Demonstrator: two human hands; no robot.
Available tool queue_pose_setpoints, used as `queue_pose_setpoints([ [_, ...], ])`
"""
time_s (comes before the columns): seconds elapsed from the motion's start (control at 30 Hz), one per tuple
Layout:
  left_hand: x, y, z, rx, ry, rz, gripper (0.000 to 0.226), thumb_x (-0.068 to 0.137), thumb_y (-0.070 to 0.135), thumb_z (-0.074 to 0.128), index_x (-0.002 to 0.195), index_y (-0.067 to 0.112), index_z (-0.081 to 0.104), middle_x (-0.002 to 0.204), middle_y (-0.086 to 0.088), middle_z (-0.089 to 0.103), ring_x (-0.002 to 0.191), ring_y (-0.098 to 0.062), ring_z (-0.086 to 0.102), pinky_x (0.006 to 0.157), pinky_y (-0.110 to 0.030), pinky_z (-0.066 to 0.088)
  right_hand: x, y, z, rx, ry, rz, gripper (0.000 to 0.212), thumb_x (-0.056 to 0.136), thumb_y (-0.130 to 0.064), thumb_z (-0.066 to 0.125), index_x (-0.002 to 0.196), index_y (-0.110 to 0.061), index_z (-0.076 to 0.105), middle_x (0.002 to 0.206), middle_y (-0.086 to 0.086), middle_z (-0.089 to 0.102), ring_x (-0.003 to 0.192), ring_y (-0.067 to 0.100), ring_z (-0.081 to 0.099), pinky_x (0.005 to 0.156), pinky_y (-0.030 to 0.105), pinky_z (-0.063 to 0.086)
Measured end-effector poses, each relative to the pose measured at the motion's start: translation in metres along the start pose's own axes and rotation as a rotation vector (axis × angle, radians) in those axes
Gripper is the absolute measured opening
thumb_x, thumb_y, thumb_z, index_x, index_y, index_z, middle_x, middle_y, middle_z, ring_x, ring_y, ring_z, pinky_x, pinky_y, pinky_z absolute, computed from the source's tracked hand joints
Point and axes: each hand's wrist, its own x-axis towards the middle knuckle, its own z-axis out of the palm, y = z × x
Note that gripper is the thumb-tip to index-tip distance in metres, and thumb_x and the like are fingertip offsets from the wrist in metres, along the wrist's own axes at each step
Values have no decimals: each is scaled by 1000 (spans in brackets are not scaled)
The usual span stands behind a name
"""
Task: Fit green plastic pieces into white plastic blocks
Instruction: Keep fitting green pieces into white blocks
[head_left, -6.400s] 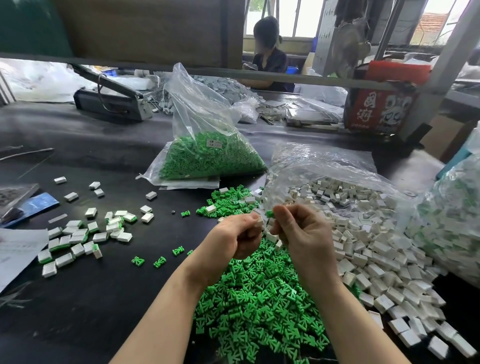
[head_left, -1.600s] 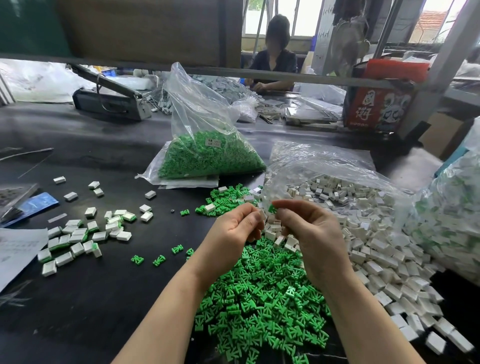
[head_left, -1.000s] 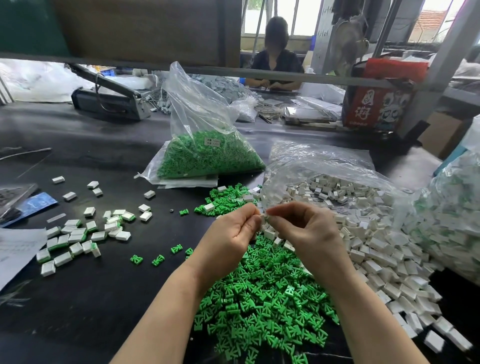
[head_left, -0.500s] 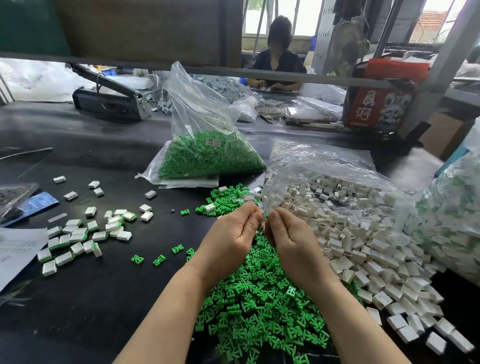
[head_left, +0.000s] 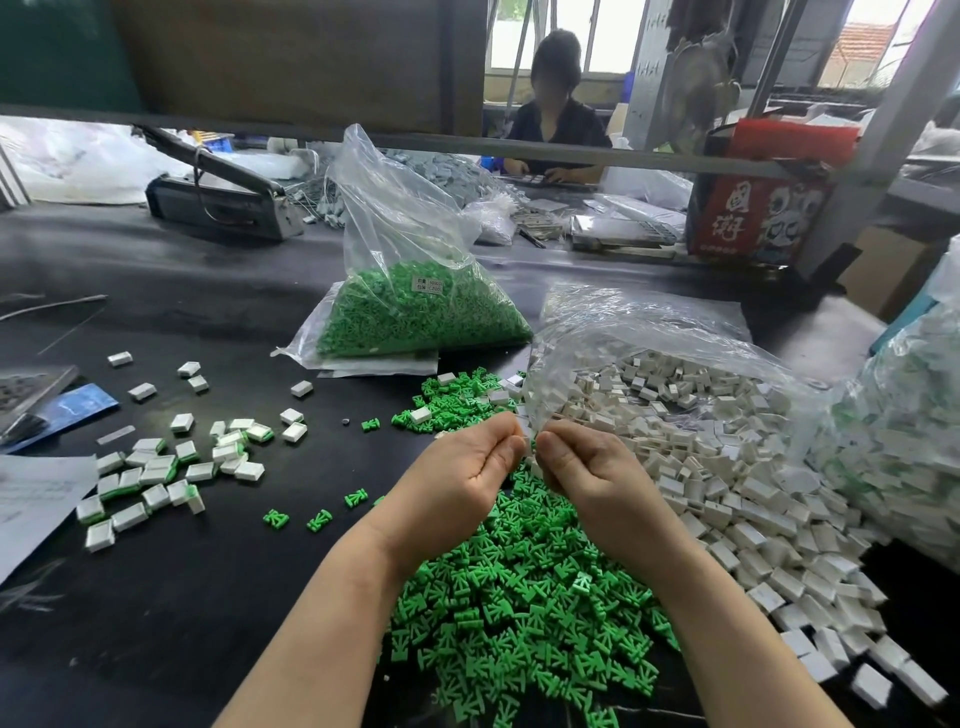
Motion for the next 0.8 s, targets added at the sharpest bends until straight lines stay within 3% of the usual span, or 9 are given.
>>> queue_pose_setpoints([
  [0.3, -1, 1, -2, 50, -48, 1, 23, 95, 38, 41, 80, 22, 45, 68, 8, 44, 65, -10, 39, 69, -50, 40, -1, -1, -5, -100, -64, -20, 35, 101, -19, 50, 66, -20, 46, 60, -10, 41, 57, 3, 36, 56, 24, 32],
  [0.43, -2, 0, -3, 38, -69, 5, 22, 102, 28, 44, 82, 18, 46, 73, 2, 46, 70, -13, 41, 74, -56, 42, -1, 1, -9, -142, -111, -35, 32, 101, -20, 50, 70, -11, 48, 61, -7, 41, 58, 6, 37, 57, 29, 33],
  [0.57, -2, 2, -1, 11, -98, 0, 27, 96, 37, 42, 84, 13, 48, 74, -1, 45, 71, -15, 41, 75, -56, 42, -2, 3, -14, -71, -157, -25, 30, 102, -19, 49, 73, -11, 52, 63, -6, 40, 60, 10, 37, 58, 33, 32],
  [0.67, -2, 6, 2, -131, -68, 8, 25, 96, 36, 44, 81, 17, 49, 73, 2, 44, 70, -15, 39, 69, -47, 39, -2, 2, -14, 83, -121, 0, 34, 101, -25, 49, 76, -2, 52, 62, -4, 40, 60, 14, 36, 58, 33, 31],
  [0.8, 0, 8, 8, -406, -30, -15, 27, 100, 29, 43, 78, 15, 49, 68, 6, 44, 65, -9, 39, 62, -23, 36, -1, -2, -10, 252, -39, -3, 33, 94, -29, 49, 70, -6, 46, 62, -3, 40, 59, 13, 36, 55, 25, 31],
])
